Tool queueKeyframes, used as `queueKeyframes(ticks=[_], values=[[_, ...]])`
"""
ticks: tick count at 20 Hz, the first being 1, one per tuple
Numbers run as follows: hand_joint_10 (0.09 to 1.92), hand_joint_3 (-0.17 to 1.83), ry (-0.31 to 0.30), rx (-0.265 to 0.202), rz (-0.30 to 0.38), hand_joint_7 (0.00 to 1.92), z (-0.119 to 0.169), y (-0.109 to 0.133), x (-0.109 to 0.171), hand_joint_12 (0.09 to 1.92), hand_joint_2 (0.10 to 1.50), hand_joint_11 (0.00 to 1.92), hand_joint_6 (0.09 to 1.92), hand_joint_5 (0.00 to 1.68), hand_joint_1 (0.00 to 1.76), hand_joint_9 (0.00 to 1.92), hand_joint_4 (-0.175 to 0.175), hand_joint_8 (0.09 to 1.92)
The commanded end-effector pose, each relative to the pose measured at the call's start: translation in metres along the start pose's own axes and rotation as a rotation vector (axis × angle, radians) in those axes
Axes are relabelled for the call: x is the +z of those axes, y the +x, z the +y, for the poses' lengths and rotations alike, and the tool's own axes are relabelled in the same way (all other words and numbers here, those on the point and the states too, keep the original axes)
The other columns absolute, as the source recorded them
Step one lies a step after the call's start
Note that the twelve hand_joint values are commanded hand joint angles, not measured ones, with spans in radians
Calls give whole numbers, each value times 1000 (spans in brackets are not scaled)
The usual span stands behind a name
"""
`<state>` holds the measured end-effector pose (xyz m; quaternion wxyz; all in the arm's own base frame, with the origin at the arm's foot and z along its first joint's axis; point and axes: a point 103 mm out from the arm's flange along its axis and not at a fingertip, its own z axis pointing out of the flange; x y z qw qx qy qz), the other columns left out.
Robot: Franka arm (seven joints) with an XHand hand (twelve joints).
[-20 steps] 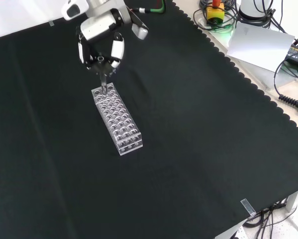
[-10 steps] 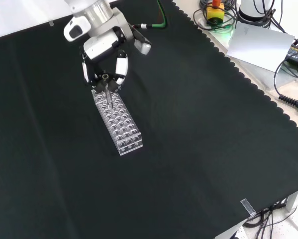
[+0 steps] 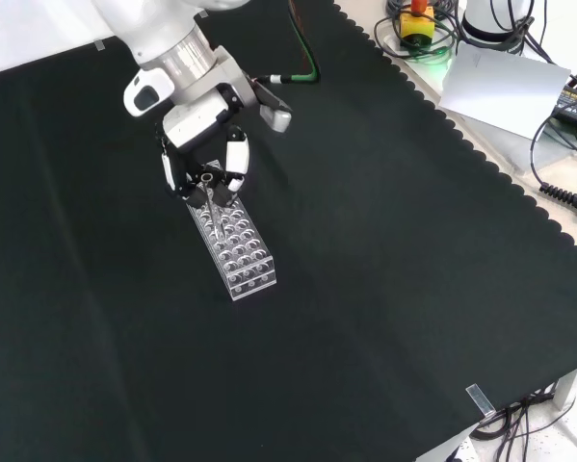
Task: Put the test tube back in the rack.
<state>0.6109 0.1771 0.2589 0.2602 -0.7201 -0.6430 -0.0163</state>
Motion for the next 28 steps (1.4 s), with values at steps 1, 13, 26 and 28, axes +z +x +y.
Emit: queueKeyframes(ticks=[1, 13, 26, 28], values=[[691, 606, 24, -8, 2, 1608, 5, 7, 8, 1022, 698, 1128, 679, 1248, 1215, 1524, -175, 714], [691, 606, 52, 5, 18, 1608, 10, 11, 26, 1022, 697, 1127, 679, 1249, 1215, 1524, -175, 714], [691, 607, 73, 17, 19, 1609, 16, 7, 39, 1023, 697, 1127, 679, 1249, 1215, 1524, -175, 714], [691, 607, 76, 18, 22, 1609, 17, 6, 40, 1023, 697, 1127, 679, 1249, 1215, 1524, -175, 714]])
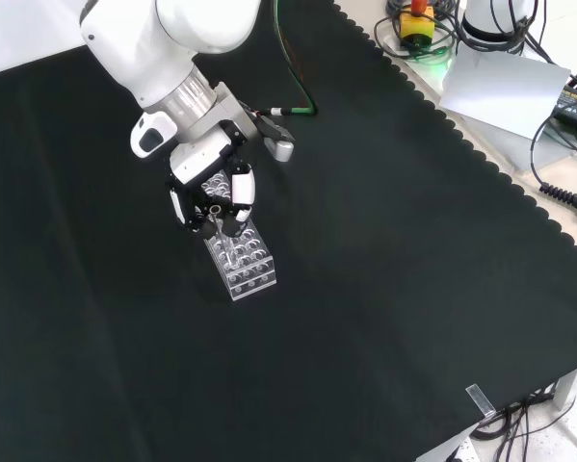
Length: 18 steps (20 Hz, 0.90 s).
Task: Put the test tube back in the rack.
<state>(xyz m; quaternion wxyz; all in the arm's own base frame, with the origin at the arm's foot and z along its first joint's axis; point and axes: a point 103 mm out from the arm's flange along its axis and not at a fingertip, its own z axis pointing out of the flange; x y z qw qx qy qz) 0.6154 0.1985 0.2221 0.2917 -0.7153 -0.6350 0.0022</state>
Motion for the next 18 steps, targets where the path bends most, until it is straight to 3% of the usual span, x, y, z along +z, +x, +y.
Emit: queueKeyframes(ticks=[1, 18], values=[[691, 607, 5, 2, 4, 1609, 1, -2, 1, 1023, 697, 1126, 679, 1249, 1215, 1524, -175, 714], [691, 607, 37, 27, 6, 1609, 12, -16, 13, 1024, 697, 1125, 679, 1249, 1215, 1524, -175, 714]])
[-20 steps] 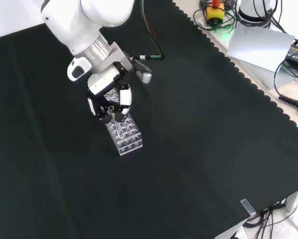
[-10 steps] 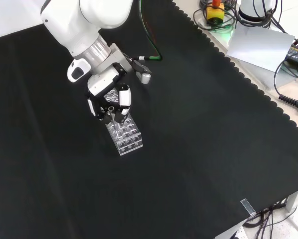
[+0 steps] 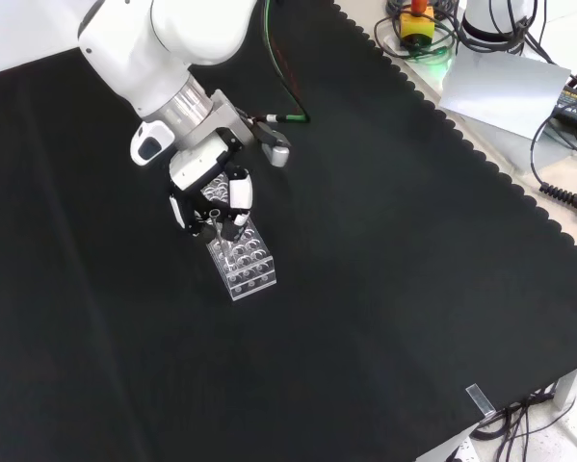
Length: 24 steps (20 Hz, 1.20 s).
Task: Put the test tube back in the rack.
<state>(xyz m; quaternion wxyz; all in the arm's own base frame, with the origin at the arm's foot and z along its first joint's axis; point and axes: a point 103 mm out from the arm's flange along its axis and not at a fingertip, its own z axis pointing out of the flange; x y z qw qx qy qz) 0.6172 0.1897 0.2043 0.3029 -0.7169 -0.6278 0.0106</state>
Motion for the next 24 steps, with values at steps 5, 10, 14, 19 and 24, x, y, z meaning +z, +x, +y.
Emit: queueKeyframes(ticks=[5, 10, 14, 19, 24], values=[[690, 607, 25, 15, -17, 1609, 10, -3, 7, 1024, 697, 1125, 679, 1249, 1215, 1524, -175, 714], [691, 607, 40, 25, -28, 1609, 23, -5, 20, 1025, 697, 1125, 678, 1249, 1216, 1524, -175, 714], [691, 607, 45, 18, -19, 1609, 26, -8, 26, 1025, 697, 1124, 678, 1249, 1216, 1524, -175, 714], [691, 607, 57, 15, -20, 1609, 24, -12, 33, 1025, 697, 1124, 678, 1249, 1216, 1524, -175, 714], [691, 606, 80, 18, -21, 1609, 22, -17, 45, 1025, 697, 1122, 678, 1249, 1216, 1524, -175, 714]])
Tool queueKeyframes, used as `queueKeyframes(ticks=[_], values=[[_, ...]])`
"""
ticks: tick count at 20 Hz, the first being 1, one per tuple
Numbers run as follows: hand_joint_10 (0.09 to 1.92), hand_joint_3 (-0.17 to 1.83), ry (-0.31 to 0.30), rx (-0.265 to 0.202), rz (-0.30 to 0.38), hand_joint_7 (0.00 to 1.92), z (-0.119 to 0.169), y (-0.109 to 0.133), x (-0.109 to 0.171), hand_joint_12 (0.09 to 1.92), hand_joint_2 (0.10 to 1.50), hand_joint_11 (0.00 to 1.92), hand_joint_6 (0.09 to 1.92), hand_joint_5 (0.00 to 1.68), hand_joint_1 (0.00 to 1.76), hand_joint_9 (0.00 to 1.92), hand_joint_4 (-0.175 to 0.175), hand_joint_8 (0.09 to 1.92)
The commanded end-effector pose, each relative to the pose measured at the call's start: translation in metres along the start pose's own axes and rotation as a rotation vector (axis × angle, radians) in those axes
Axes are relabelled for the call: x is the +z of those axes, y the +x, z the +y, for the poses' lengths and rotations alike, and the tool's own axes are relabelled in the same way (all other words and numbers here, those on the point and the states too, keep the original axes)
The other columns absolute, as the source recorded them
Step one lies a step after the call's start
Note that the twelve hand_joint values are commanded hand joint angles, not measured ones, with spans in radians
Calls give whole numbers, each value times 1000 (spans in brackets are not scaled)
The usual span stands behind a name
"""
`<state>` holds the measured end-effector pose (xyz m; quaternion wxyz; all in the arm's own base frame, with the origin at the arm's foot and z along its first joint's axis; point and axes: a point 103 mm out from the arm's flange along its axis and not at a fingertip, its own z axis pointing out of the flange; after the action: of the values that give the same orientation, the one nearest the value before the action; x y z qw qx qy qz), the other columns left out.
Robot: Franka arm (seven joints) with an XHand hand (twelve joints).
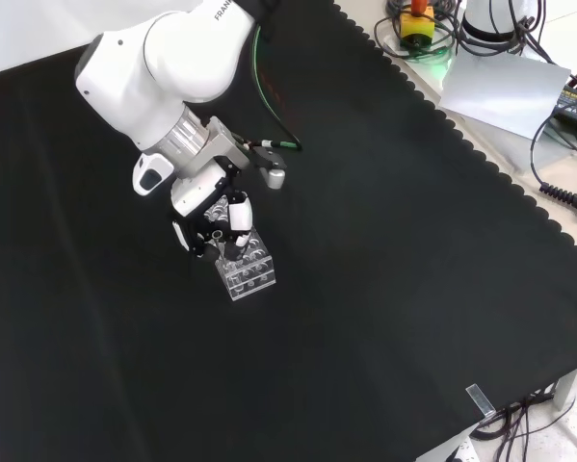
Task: Put the test tube back in the rack.
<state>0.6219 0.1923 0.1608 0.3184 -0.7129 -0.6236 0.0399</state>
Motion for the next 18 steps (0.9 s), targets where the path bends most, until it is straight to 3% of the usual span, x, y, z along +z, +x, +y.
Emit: queueKeyframes(ticks=[1, 4, 7, 9, 13, 18], values=[[691, 606, 23, -1, -2, 1609, -1, -5, 12, 1025, 697, 1122, 678, 1249, 1216, 1524, -175, 714], [691, 606, 28, -5, 9, 1609, -2, -4, 13, 1025, 697, 1120, 678, 1249, 1216, 1524, -175, 714], [700, 598, 74, -22, 55, 1599, -1, -5, 12, 1108, 707, 1075, 701, 1234, 1211, 1517, -175, 722], [737, 554, 101, -38, 74, 1330, 0, -6, 10, 1276, 750, 863, 789, 1162, 1262, 1438, -175, 794], [769, 810, 122, -57, 95, 1044, -3, -6, 5, 1452, 574, 531, 804, 838, 1170, 1184, -116, 857], [792, 832, 94, -77, 131, 810, -11, -8, -7, 1490, 527, 419, 800, 696, 1150, 995, -80, 906]])
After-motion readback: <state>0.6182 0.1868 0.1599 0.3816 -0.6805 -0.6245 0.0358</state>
